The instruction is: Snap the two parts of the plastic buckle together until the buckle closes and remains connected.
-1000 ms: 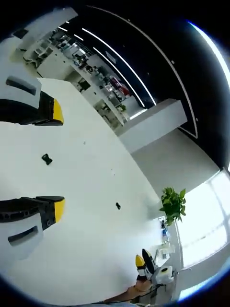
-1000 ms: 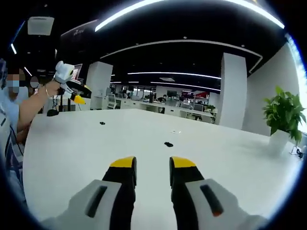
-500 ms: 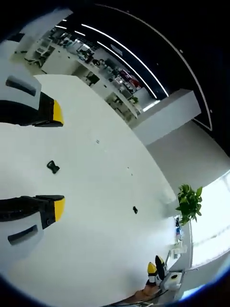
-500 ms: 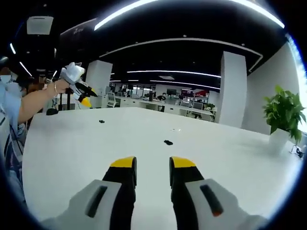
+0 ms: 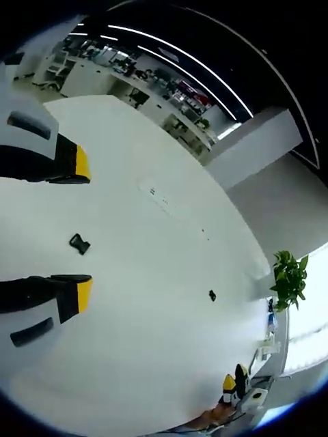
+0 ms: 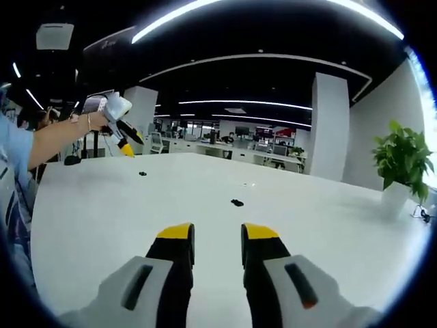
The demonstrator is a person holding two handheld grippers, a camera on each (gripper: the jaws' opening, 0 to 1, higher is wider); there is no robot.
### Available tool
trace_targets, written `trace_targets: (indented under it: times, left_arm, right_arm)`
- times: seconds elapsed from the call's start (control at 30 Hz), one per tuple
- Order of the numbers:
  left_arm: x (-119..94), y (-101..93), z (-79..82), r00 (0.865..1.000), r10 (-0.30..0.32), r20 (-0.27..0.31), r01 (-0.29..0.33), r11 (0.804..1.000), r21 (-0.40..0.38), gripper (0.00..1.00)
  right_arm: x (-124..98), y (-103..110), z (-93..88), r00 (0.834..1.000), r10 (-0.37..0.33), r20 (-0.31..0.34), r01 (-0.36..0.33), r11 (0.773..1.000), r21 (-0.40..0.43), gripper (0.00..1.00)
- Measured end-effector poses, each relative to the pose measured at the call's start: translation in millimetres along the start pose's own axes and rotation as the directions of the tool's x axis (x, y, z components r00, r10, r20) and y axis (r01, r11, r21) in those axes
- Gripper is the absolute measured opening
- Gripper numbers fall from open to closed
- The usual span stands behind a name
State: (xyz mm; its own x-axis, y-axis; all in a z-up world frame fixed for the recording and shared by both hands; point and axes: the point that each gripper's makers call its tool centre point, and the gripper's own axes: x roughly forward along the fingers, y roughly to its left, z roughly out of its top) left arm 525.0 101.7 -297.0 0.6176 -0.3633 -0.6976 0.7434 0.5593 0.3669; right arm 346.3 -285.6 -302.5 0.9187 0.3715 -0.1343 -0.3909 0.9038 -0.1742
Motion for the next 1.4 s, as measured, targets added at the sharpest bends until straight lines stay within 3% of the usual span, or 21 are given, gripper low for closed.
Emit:
trace_targets:
  times: [0.17,0.43,0.57,0.6,0.67,0.87,1.0,1.13,1.4]
  left_arm:
    - [11,-0.8,-4.1,0.997,-0.035,-0.075,0.038,0.998,0.041,0.52]
    - [21,2.3,-1.7,0.989,-0.088,-0.122,0.098,0.992,0.076,0.50]
    - [26,5.1,-4.9,0.977,-0.126,-0.171,0.152,0.977,0.147,0.50]
    - [28,1.2,-3.5,0.974,-0.149,-0.171,0.180,0.966,0.188,0.50]
    - [30,-3.1,-2.7,0.971,-0.165,-0.170,0.197,0.963,0.186,0.51]
    - [43,-10.2,-12.3,0.950,-0.204,-0.237,0.255,0.945,0.206,0.51]
    - [51,-12.1,-15.1,0.943,-0.227,-0.244,0.277,0.942,0.191,0.43]
    - [56,-10.9,-25.0,0.922,-0.245,-0.298,0.306,0.935,0.177,0.42]
    - [63,-12.3,-37.0,0.894,-0.272,-0.355,0.348,0.922,0.170,0.37]
  right_arm:
    - [0,1,-0.8,1.000,0.004,-0.005,-0.004,1.000,-0.005,0.27]
    - [0,1,-3.3,1.000,0.001,-0.018,-0.001,1.000,-0.006,0.27]
    - [0,-1,-3.5,1.000,-0.005,-0.017,0.005,1.000,-0.002,0.27]
    - [0,-1,-3.7,1.000,-0.005,-0.018,0.005,1.000,-0.001,0.27]
    - [1,0,-4.5,1.000,-0.002,-0.022,0.002,1.000,0.000,0.27]
    - [2,4,-5.1,1.000,0.018,-0.023,-0.018,1.000,0.003,0.27]
    - [2,5,-3.8,1.000,0.024,-0.015,-0.024,1.000,0.004,0.27]
    - [2,6,-3.9,0.999,0.029,-0.015,-0.029,1.000,0.006,0.27]
    - [3,9,-4.5,0.999,0.043,-0.019,-0.043,0.999,0.002,0.27]
